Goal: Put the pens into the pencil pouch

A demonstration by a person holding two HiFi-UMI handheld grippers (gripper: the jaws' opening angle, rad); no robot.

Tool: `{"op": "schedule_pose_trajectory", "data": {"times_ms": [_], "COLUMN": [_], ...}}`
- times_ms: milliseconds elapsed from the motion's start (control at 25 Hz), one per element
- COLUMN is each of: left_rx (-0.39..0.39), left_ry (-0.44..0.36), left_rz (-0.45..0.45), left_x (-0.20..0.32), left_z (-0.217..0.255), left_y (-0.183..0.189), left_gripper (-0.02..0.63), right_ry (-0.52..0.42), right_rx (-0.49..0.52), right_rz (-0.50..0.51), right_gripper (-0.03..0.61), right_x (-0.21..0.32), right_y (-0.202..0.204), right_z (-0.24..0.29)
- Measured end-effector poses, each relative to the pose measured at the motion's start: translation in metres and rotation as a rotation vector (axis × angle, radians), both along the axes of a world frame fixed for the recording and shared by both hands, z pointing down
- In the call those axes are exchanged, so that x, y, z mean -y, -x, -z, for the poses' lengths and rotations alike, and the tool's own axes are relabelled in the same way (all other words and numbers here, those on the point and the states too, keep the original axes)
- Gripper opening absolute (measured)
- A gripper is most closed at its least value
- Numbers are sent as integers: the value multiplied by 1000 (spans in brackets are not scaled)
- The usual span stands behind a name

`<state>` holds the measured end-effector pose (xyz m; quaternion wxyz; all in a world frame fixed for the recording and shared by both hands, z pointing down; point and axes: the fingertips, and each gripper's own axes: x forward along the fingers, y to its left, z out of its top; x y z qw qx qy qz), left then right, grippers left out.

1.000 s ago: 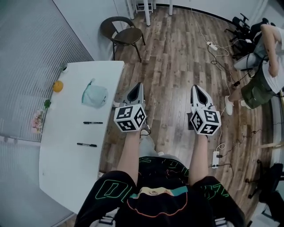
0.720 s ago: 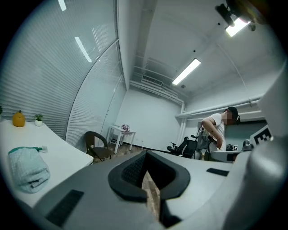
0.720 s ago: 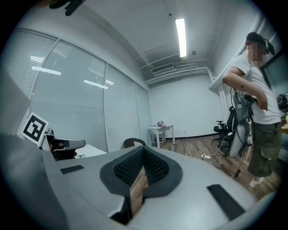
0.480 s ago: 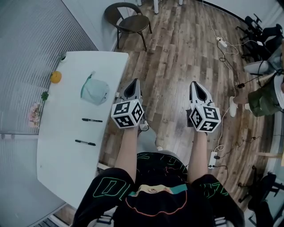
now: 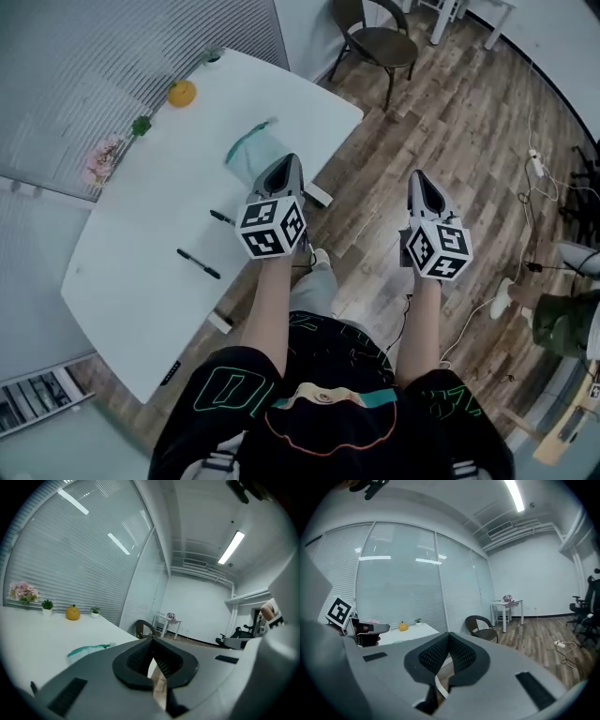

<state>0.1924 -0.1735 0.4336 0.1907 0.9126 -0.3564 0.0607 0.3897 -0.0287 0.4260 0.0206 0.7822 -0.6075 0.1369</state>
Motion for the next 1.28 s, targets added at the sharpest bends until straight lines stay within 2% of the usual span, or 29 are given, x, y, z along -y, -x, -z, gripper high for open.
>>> {"op": "schedule_pose_trajectory", "data": {"times_ms": [280, 560, 920, 1200, 1280], "left_rx": [46, 85, 90, 152, 167], "left_ry": [50, 157, 229, 332, 337], "left_rz": [224, 375, 480, 558, 572], "left_x": [56, 94, 117, 123, 124], "left_z": [-18, -46, -70, -97, -97], "left_y": [70, 113, 139, 146, 143], "left_gripper": [-3, -3, -3, -2, -2], "right_ry": [10, 43, 76, 109, 117], "right_rx": [5, 4, 0, 22, 27], "right_rz": [221, 370, 512, 607, 639], "right_gripper": [0, 0, 0, 0, 0], "right_x": [101, 175, 234, 271, 281], "right_y": [46, 78, 109, 111, 111], "right_z": [-5, -12, -22, -41, -46]}}
